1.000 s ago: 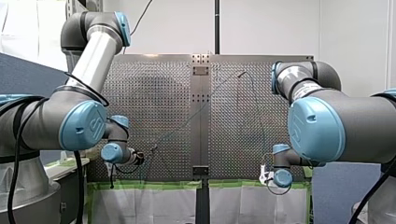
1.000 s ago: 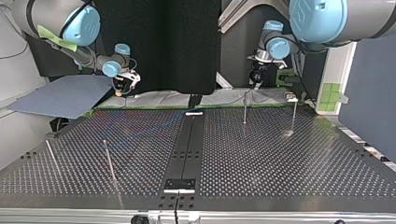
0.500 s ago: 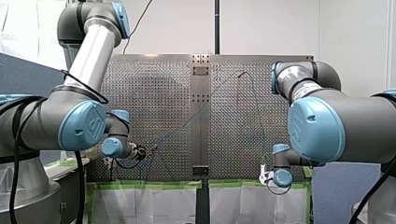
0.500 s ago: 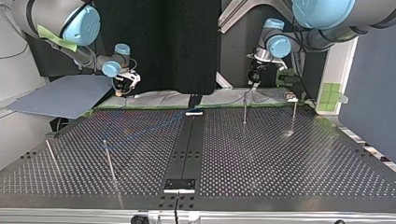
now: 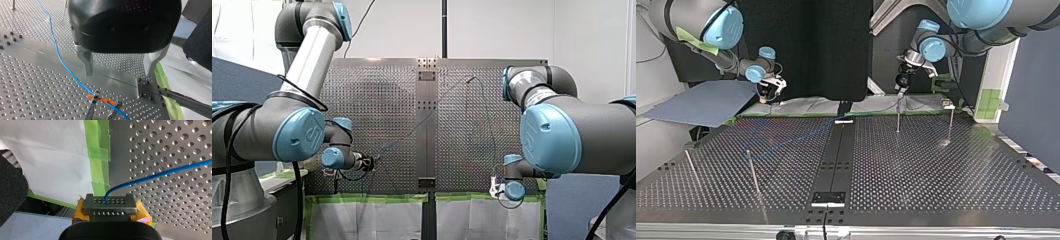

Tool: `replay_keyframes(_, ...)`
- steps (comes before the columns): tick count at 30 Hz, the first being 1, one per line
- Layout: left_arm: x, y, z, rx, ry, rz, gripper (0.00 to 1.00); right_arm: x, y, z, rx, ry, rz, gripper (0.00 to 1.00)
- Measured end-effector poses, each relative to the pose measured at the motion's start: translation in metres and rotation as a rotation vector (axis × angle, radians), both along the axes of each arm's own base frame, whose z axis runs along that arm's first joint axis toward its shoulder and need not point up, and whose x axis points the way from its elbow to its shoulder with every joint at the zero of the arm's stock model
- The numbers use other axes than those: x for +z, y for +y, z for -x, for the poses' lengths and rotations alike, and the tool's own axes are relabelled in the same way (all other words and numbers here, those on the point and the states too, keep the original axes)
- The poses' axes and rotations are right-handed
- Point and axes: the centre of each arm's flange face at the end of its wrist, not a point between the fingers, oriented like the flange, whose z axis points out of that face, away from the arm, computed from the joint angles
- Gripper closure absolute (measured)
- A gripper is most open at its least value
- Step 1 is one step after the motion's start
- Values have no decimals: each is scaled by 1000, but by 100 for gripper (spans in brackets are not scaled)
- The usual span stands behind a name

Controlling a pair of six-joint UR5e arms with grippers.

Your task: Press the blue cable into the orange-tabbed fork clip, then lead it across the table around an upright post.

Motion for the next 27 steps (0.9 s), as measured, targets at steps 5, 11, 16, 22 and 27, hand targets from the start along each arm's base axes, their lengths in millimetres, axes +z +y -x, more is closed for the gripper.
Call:
replay_keyframes(5, 0, 1, -1, 8, 0, 8, 0, 0, 0, 0, 1, -1, 0, 99)
replay_keyframes(11, 0, 1, -1, 16, 4, 23, 0, 0, 0, -1, 7, -3, -1, 99)
replay_keyframes(16, 0, 1, -1, 18, 8, 29, 0, 0, 0, -1, 9, -4, -2, 99)
replay_keyframes(22, 0, 1, -1, 19, 8, 32, 0, 0, 0, -1, 10, -4, -3, 99)
replay_keyframes(27, 0, 1, -1, 21, 10, 32, 0, 0, 0, -1, 11, -4, -3, 99)
